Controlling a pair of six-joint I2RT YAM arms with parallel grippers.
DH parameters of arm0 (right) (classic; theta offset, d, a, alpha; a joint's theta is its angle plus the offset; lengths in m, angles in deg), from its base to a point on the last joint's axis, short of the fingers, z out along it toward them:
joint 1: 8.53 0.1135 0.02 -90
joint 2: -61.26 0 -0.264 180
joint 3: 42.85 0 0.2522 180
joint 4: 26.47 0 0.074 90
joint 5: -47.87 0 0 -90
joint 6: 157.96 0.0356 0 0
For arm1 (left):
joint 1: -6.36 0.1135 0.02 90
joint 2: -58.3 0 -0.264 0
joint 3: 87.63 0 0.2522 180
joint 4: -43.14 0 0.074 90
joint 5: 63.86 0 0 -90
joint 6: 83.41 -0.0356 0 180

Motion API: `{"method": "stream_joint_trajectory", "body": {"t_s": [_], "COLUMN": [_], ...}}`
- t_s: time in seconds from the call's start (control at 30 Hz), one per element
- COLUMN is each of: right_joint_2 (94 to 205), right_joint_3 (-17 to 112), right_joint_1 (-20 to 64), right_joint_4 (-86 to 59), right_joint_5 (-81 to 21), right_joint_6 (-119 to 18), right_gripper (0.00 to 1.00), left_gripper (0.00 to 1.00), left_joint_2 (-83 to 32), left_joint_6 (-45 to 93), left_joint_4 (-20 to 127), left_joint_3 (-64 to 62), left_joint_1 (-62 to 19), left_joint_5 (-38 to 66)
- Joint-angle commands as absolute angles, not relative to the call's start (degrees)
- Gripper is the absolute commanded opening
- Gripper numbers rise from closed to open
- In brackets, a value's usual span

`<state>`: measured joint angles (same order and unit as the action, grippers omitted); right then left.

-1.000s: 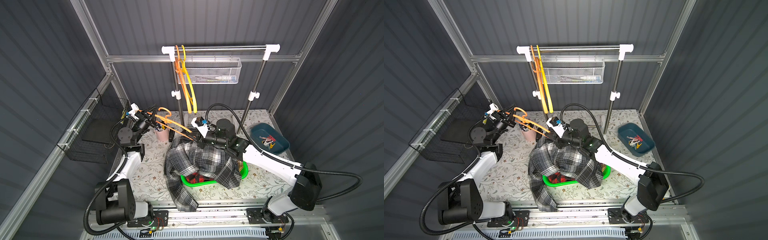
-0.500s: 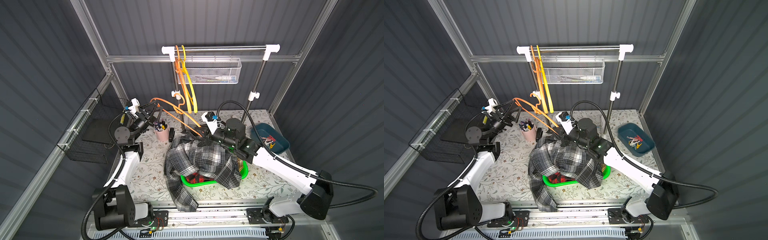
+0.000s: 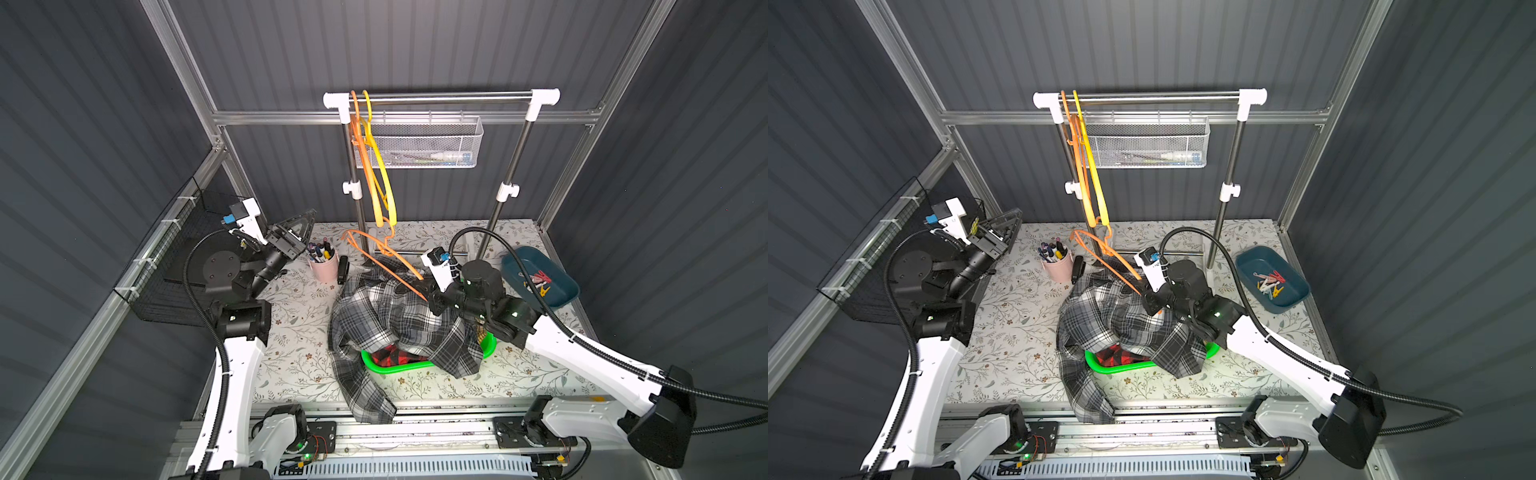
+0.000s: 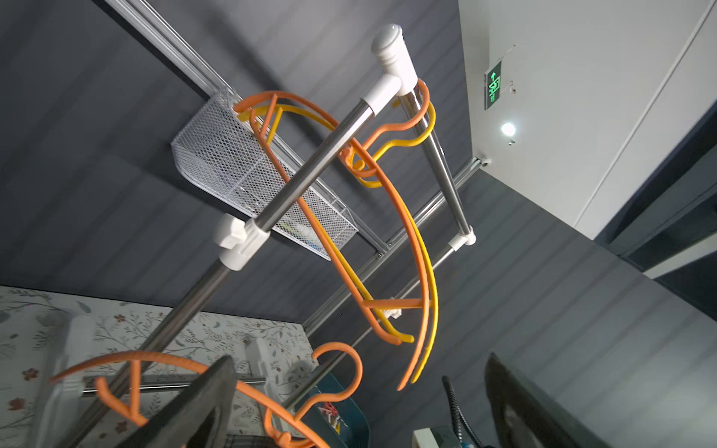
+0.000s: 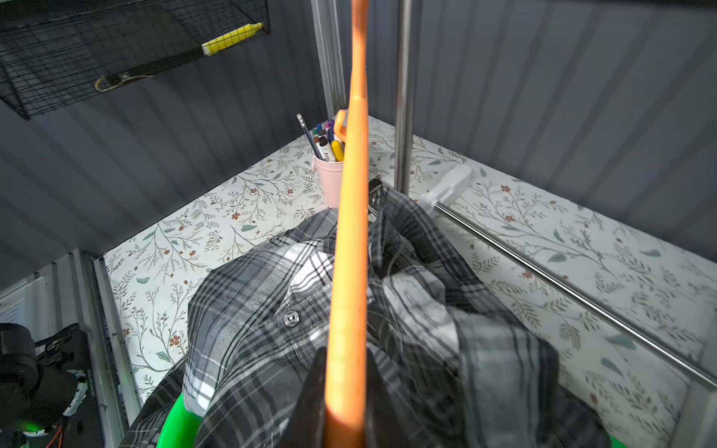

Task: Remove the clothespins securing long-sleeve shirts to the hanger
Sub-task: Place the hanger on the clothesline.

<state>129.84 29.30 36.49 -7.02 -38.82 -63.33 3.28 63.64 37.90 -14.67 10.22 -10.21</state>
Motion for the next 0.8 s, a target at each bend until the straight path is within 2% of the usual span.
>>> {"method": "stream_joint_trajectory", "body": {"t_s": [0.0,0.17,0.33,0.47,0.77], "right_joint_2": [126.6,121.1,119.5,122.0,131.1], "right_joint_3": [28.9,29.2,38.4,48.8,70.4], "right_joint_1": [36.0,34.2,33.8,33.8,33.8], "right_joint_4": [-1.1,5.9,16.4,23.0,27.8], "right_joint_5": [-43.7,-47.5,-56.5,-62.0,-62.7], "right_joint_6": [-60.6,-58.9,-61.1,-63.0,-68.7], "right_gripper": [0.00,0.00,0.00,0.00,0.00], "left_gripper": [1.00,1.00,1.00,1.00,1.00], "left_joint_2": [4.7,6.3,7.5,6.6,6.0], "left_joint_6": [54.1,50.6,46.3,43.6,40.9], "left_joint_4": [47.9,48.6,53.4,60.8,65.7], "left_joint_3": [-14.2,-15.4,-14.7,-12.4,-12.2], "left_joint_1": [10.6,10.5,10.5,10.5,10.5], "left_joint_5": [-5.1,-3.2,1.0,3.1,5.2]}}
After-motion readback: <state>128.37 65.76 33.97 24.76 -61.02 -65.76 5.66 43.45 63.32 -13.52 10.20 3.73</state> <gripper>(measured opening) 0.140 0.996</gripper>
